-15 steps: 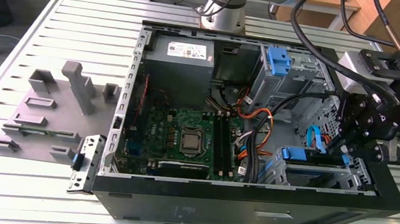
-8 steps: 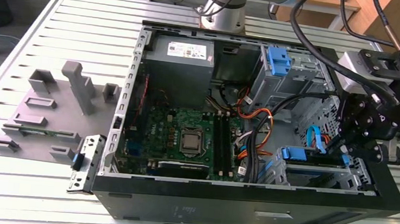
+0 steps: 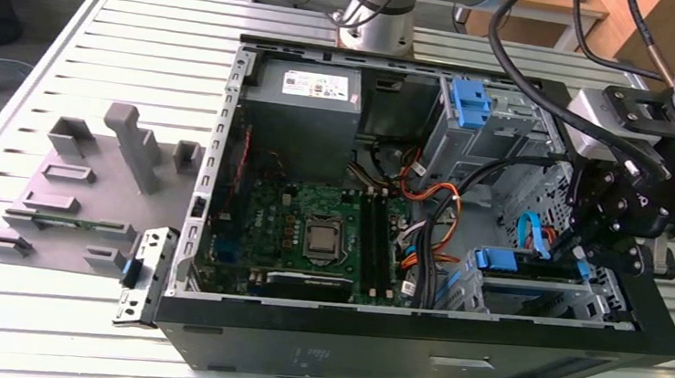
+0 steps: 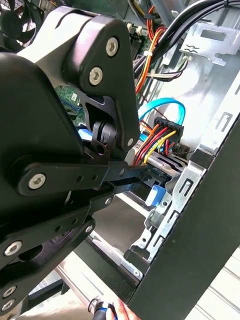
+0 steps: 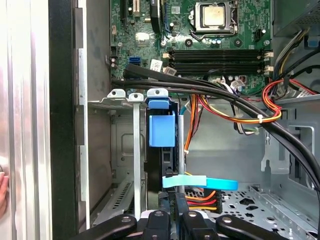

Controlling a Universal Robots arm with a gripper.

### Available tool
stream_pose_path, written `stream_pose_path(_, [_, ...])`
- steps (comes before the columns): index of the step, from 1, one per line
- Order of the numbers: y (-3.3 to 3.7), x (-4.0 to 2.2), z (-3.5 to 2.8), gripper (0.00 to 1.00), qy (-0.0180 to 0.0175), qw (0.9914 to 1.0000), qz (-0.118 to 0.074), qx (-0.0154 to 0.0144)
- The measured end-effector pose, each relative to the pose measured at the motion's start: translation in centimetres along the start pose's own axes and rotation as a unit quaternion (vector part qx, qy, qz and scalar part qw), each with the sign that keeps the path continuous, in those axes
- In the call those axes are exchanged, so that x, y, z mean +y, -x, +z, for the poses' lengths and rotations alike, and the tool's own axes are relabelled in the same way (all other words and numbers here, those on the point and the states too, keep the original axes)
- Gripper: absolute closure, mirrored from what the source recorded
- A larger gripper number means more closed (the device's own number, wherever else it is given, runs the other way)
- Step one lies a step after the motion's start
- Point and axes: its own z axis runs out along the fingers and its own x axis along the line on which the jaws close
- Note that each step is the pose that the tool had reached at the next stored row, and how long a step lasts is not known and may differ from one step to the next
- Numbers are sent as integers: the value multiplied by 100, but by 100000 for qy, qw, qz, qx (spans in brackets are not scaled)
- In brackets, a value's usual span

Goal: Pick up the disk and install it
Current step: 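Insert the second disk wire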

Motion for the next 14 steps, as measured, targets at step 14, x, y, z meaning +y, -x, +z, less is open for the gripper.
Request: stream_pose_path(14, [1,0,35,84,-1,100000,-2,29])
